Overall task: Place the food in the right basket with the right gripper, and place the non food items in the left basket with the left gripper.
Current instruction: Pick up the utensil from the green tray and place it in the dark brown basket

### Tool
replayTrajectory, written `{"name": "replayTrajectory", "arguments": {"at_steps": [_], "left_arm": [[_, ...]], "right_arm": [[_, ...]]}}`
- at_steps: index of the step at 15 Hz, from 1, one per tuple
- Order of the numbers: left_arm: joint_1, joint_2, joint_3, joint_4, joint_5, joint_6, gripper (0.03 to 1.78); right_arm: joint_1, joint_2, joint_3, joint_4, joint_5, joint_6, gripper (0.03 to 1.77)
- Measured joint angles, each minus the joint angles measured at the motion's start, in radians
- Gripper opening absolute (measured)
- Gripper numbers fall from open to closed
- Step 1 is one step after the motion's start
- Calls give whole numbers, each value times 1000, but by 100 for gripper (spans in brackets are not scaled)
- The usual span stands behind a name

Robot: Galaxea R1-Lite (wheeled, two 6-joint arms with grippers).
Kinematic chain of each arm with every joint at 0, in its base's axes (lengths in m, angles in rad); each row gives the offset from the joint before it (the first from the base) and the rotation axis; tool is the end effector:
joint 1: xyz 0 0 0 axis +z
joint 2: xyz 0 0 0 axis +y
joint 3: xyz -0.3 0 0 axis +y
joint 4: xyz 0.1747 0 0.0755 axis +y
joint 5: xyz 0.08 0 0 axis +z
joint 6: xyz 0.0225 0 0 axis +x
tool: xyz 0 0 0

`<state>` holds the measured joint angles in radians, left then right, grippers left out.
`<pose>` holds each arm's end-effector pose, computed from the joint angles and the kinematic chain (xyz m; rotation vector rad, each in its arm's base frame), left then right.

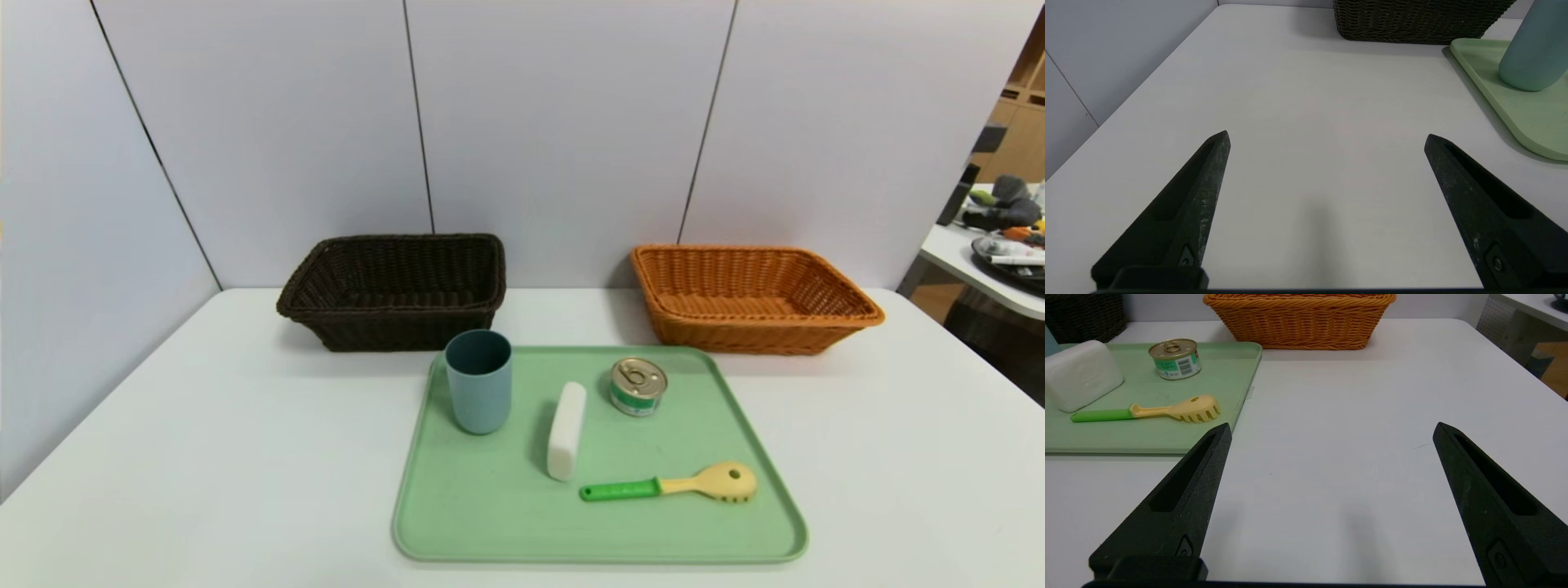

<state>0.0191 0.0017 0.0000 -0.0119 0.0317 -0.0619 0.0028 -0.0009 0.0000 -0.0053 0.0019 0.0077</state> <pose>-0.0227 0.0003 0.0768 -0.0620 -0.0118 0.0505 -0.0229 0.0000 0.0760 0.0077 -0.0062 0.0047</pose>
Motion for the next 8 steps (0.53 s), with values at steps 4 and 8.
{"name": "replayTrajectory", "arguments": {"at_steps": [4,8], "left_arm": [[0,0,0,0,0,0,169],[0,0,0,0,0,0,169]], "right_arm": [[0,0,0,0,0,0,170],[0,0,0,0,1,-1,170]]}}
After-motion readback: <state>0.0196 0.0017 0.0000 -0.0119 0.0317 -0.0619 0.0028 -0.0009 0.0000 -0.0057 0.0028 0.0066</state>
